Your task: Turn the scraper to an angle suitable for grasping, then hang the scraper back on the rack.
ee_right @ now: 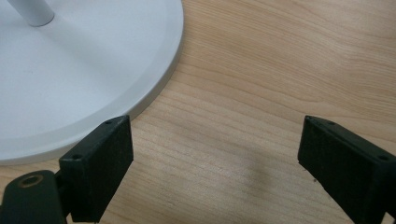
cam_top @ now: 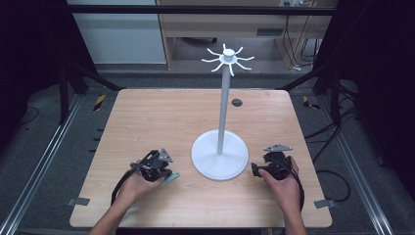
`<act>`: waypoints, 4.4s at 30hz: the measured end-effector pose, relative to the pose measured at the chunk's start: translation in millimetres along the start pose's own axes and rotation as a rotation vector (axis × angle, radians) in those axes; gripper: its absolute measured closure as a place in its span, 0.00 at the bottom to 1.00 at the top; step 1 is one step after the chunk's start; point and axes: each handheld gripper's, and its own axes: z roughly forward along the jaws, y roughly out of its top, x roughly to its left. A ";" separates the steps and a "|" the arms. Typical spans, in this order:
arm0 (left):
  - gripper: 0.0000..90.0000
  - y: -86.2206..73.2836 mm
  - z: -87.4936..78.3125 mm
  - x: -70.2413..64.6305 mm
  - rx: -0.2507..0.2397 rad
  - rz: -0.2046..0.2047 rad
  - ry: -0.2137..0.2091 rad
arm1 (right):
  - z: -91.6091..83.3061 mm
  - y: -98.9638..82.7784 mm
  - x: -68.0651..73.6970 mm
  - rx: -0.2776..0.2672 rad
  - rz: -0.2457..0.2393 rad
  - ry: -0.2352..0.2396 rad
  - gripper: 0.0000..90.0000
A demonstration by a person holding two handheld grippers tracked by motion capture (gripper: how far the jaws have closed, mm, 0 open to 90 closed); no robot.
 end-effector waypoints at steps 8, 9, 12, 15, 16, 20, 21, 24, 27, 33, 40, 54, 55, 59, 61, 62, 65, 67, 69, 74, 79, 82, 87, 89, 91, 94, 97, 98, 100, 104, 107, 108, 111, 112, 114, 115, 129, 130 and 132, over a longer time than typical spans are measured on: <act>1.00 2.9 -6.5 2.7 -0.031 0.003 0.008 | -0.5 0.2 -1.1 -0.006 0.005 -0.001 0.12; 1.00 2.7 -9.0 3.7 -0.040 -0.001 0.011 | -0.7 0.2 -1.2 -0.007 0.007 -0.001 0.12; 1.00 2.2 -15.3 6.8 -0.056 -0.009 0.010 | -0.3 0.5 -1.3 -0.006 0.006 0.001 0.12; 1.00 2.3 -17.1 7.1 -0.055 -0.008 0.010 | -0.4 0.5 -1.4 -0.007 0.004 0.001 0.12; 0.99 2.6 -18.6 6.7 -0.056 -0.008 0.014 | -0.7 0.4 -1.3 -0.007 0.006 0.000 0.12; 0.97 4.2 -22.0 5.6 -0.052 -0.003 0.012 | -0.4 0.6 -1.1 -0.006 0.004 0.000 0.12; 0.97 4.8 -22.7 5.2 -0.053 -0.002 0.011 | -0.2 0.7 -1.0 -0.005 0.005 0.000 0.12; 0.93 6.1 -24.3 4.3 -0.048 0.001 0.009 | -0.1 0.6 -1.2 -0.004 0.005 0.002 0.12; 0.90 7.7 -25.7 1.9 -0.043 0.006 0.010 | -0.5 0.6 -1.2 -0.002 0.005 -0.001 0.12; 0.81 8.6 -23.6 -0.4 -0.026 0.006 0.011 | -0.4 0.6 -1.1 -0.005 0.002 -0.001 0.12; 0.73 10.8 -22.0 -3.9 -0.006 0.018 0.005 | 0.2 0.9 -1.1 -0.004 0.004 0.000 0.12; 0.65 16.4 -9.8 -10.9 0.089 0.074 -0.012 | 0.1 0.8 -1.0 -0.003 0.003 0.000 0.12; 0.65 16.4 -9.8 -10.9 0.089 0.074 -0.012 | 0.1 0.8 -1.0 -0.003 0.003 0.000 0.12; 0.66 16.2 -7.3 -10.3 0.100 0.073 -0.018 | 0.4 1.0 -0.3 -0.001 0.002 0.000 0.12; 0.65 17.0 -7.5 -9.9 0.106 0.073 -0.019 | 0.6 1.1 -0.3 -0.004 -0.001 0.001 0.12; 0.65 17.7 -8.1 -10.1 0.112 0.078 -0.013 | 0.7 1.1 -0.3 -0.002 0.003 0.001 0.12; 0.66 19.0 -9.0 -10.5 0.114 0.079 -0.010 | 0.6 1.0 -0.6 -0.002 0.005 0.000 0.12; 0.66 19.9 -8.0 -11.3 0.122 0.084 -0.015 | 1.0 1.0 -0.7 -0.002 -0.003 -0.001 0.12; 0.66 20.3 -4.6 -12.9 0.137 0.089 -0.022 | 0.9 1.2 -0.4 -0.001 -0.003 0.000 0.12; 0.66 22.9 0.3 -13.2 0.176 0.095 -0.014 | 0.8 1.2 -0.3 -0.005 0.003 0.006 0.12; 0.67 23.7 1.1 -11.2 0.186 0.094 -0.025 | 0.5 1.2 0.2 -0.003 0.003 0.009 0.11; 0.69 23.8 1.8 -9.7 0.199 0.095 -0.032 | 0.5 1.2 -0.1 -0.005 0.005 0.009 0.12; 0.72 25.2 3.2 -8.3 0.210 0.096 -0.050 | 0.6 1.1 -0.2 -0.005 0.004 0.008 0.11; 0.72 26.2 3.9 -8.4 0.211 0.095 -0.054 | 0.7 1.0 -0.2 -0.003 0.003 0.007 0.11; 0.74 27.7 4.2 -9.0 0.212 0.099 -0.056 | 0.7 0.9 -0.4 -0.003 0.004 0.007 0.11; 0.75 28.8 5.2 -9.5 0.217 0.102 -0.058 | 0.5 0.8 -0.3 -0.001 0.008 0.007 0.11; 0.76 29.3 5.9 -9.5 0.220 0.101 -0.059 | 0.5 0.8 -0.4 -0.001 0.007 0.009 0.11; 0.76 29.6 6.3 -9.5 0.221 0.102 -0.062 | 0.5 0.8 -0.5 -0.001 0.006 0.008 0.11; 0.77 29.4 7.2 -9.7 0.224 0.106 -0.065 | 0.5 0.7 -0.6 -0.002 0.009 0.007 0.11; 0.80 29.0 7.9 -8.9 0.229 0.102 -0.066 | 0.7 0.7 -0.6 -0.001 0.004 0.007 0.12; 0.81 29.2 8.0 -7.7 0.229 0.100 -0.068 | 0.9 0.8 -0.7 0.001 -0.001 0.004 0.12; 0.82 29.2 8.1 -7.3 0.228 0.099 -0.071 | 0.8 0.8 -0.6 0.001 0.002 0.005 0.12; 0.82 29.1 6.1 -5.0 0.219 0.097 -0.072 | 0.6 0.7 -0.6 0.000 0.008 0.007 0.12; 0.82 29.4 3.7 -4.0 0.209 0.091 -0.069 | 0.7 0.6 -1.0 -0.001 0.006 0.004 0.12; 0.82 30.4 -3.8 -2.5 0.178 0.087 -0.060 | 0.8 0.6 -1.0 0.003 0.003 0.002 0.12; 0.82 31.5 -13.5 -3.3 0.145 0.090 -0.047 | 1.0 0.6 -1.1 0.003 -0.001 0.002 0.12; 0.82 31.5 -90.8 -9.2 -0.157 0.082 0.016 | 1.1 0.6 0.2 0.007 -0.002 0.001 0.12; 0.82 31.4 -95.4 -9.3 -0.176 0.081 0.018 | 1.1 0.6 0.1 0.007 -0.002 0.000 0.12; 0.82 31.4 -103.9 -9.6 -0.208 0.077 0.025 | 1.1 0.5 0.1 0.007 -0.002 -0.001 0.12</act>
